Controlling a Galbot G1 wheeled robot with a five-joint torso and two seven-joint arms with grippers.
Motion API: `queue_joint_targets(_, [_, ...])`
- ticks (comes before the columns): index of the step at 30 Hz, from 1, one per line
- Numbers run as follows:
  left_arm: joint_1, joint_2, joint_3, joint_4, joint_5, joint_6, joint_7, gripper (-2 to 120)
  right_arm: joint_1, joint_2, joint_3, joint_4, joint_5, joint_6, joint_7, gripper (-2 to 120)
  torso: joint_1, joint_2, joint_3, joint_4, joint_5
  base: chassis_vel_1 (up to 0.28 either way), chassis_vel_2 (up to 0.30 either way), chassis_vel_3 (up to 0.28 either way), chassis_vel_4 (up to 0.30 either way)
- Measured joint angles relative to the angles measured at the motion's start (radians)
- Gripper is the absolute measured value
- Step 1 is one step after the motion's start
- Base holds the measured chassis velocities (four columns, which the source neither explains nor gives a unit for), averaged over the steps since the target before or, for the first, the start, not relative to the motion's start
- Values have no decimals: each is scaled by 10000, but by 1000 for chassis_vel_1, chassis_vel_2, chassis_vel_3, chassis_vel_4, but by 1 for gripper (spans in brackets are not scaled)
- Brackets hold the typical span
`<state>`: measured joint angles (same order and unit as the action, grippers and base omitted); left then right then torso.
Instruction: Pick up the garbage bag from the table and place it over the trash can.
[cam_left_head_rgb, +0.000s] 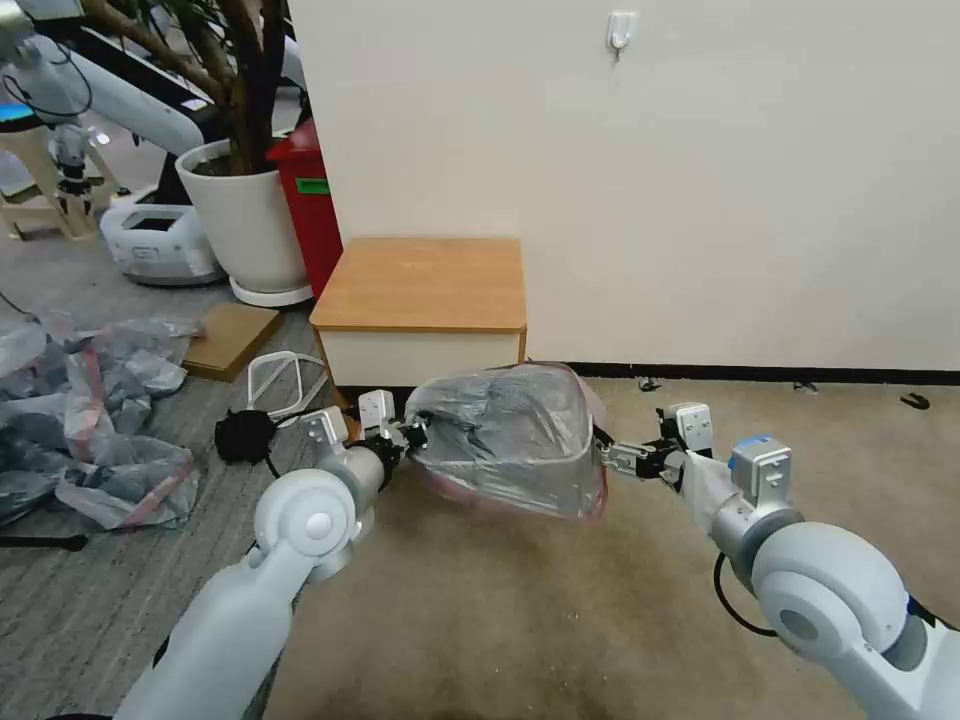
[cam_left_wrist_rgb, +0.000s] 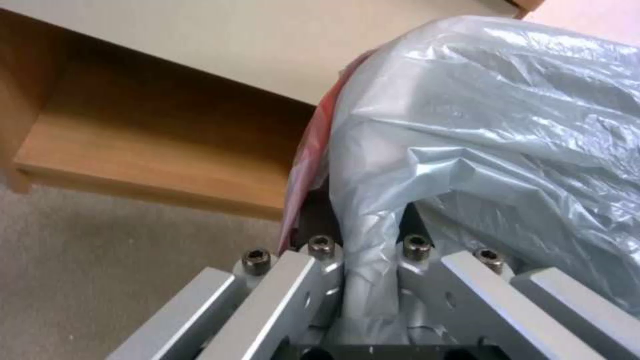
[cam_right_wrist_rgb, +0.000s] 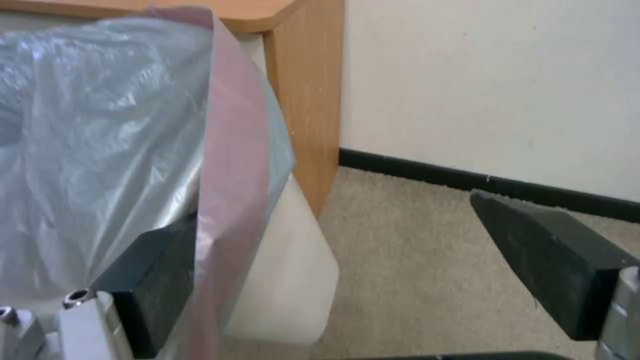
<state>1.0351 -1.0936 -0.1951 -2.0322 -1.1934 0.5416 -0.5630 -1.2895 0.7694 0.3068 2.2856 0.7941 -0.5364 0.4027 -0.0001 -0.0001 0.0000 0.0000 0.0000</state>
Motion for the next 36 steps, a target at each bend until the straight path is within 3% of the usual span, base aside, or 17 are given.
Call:
queue_joint_targets(8, [2, 22, 112, -48, 47, -1, 0, 3, 76, -138, -133, -71, -205, -22, -17, 95, 1, 1, 0, 0, 0, 0, 0, 0, 0])
queue_joint_targets(14, [-7, 60, 192, -64, 66, 3, -2, 3, 261, -458, -317, -125, -164, -22, -62, 86, 0, 1, 0, 0, 0, 0, 0, 0, 0])
queue_joint_targets(21, [-33, 70, 310, -65, 94, 6, -5, 3, 394, -845, -628, -130, 29, -8, -285, 63, 0, 1, 0, 0, 0, 0, 0, 0, 0])
queue_joint_targets(23, [-35, 69, 333, -65, 103, 7, -5, 3, 485, -903, -731, -169, 118, -8, -313, 51, 0, 1, 0, 1, 0, 0, 0, 0, 0])
queue_joint_targets(29, [-25, 72, 342, -67, 101, 14, 23, 3, 537, -934, -776, -226, 220, -6, -386, 34, 0, 0, 0, 0, 0, 0, 0, 0, 0])
queue_joint_targets(31, [-27, 71, 351, -62, 100, 19, 32, 3, 588, -946, -815, -267, 238, 7, -407, 22, 1, 0, 0, 0, 0, 0, 0, 0, 0])
queue_joint_targets(33, [-36, 69, 355, -53, 100, 19, 34, 3, 605, -950, -825, -285, 241, 14, -415, 19, 0, 1, 0, 0, 0, 0, 0, 0, 0])
queue_joint_targets(36, [-56, 61, 366, -29, 102, 22, 52, 3, 627, -1004, -838, -337, 269, 92, -434, 4, 0, 0, 0, 0, 0, 0, 0, 0, 0])
